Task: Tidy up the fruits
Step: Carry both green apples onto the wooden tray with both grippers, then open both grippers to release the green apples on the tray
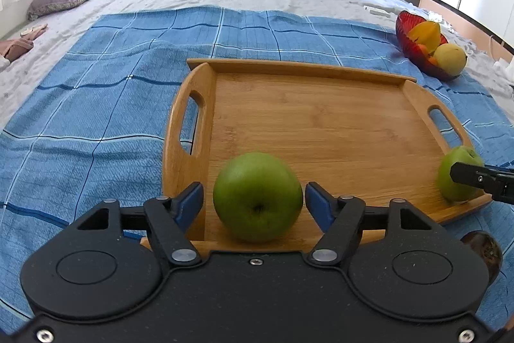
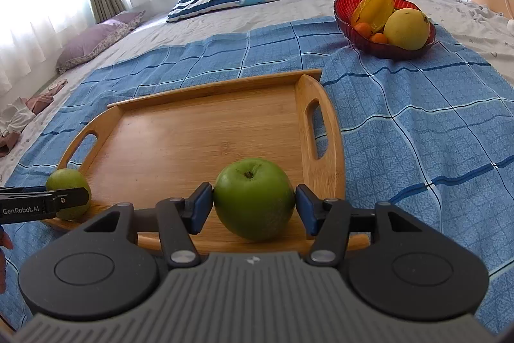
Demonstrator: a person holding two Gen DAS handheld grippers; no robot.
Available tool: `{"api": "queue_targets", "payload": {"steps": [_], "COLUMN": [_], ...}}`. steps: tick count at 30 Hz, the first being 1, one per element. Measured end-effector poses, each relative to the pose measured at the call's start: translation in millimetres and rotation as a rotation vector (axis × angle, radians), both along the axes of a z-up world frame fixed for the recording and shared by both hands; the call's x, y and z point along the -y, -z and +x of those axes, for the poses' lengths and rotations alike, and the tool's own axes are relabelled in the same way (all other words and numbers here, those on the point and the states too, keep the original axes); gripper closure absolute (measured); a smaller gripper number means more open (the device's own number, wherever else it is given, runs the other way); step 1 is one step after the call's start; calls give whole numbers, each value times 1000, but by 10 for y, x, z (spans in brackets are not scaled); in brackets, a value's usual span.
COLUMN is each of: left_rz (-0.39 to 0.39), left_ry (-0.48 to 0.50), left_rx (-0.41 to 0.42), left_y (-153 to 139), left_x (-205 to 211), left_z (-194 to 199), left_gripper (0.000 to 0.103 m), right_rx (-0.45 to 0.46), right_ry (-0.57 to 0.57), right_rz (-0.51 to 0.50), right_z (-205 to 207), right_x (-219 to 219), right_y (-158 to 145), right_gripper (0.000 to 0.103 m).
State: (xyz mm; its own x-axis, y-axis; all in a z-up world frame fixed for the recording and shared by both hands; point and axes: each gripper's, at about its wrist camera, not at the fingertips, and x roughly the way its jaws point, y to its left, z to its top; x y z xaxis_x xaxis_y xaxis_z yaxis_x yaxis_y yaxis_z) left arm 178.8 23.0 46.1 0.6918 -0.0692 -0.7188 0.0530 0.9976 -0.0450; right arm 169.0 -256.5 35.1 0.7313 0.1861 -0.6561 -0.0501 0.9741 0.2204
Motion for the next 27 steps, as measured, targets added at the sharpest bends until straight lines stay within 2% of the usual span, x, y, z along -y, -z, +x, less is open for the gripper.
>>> {"api": "queue_targets", "payload": {"steps": [7, 11, 13, 17, 19, 27], "left_rz": [-2, -2, -2, 0, -5, -15], "left_ry": [-10, -9, -7, -6, -4, 20], "left_rx": [0, 8, 15, 28, 35, 97], "left_y": [7, 12, 6, -14, -26, -98], "left_x": [-21, -37, -40, -38, -41, -13], "left_z": [-1, -26, -47, -110, -146, -399], "left_gripper": [27, 23, 18, 17, 13, 7], "right_rx": [-1, -3, -1, 14, 25, 95], "right_ry": [0, 4, 4, -5, -14, -45], "right_rz": [0, 14, 19, 31, 30, 0], "right_z": [2, 2, -6, -40, -65, -234], "right_x": [1, 16, 23, 18, -2, -92], "right_y": [-2, 0, 8, 1, -9, -66], "right_gripper": [42, 38, 36, 27, 25, 15]}}
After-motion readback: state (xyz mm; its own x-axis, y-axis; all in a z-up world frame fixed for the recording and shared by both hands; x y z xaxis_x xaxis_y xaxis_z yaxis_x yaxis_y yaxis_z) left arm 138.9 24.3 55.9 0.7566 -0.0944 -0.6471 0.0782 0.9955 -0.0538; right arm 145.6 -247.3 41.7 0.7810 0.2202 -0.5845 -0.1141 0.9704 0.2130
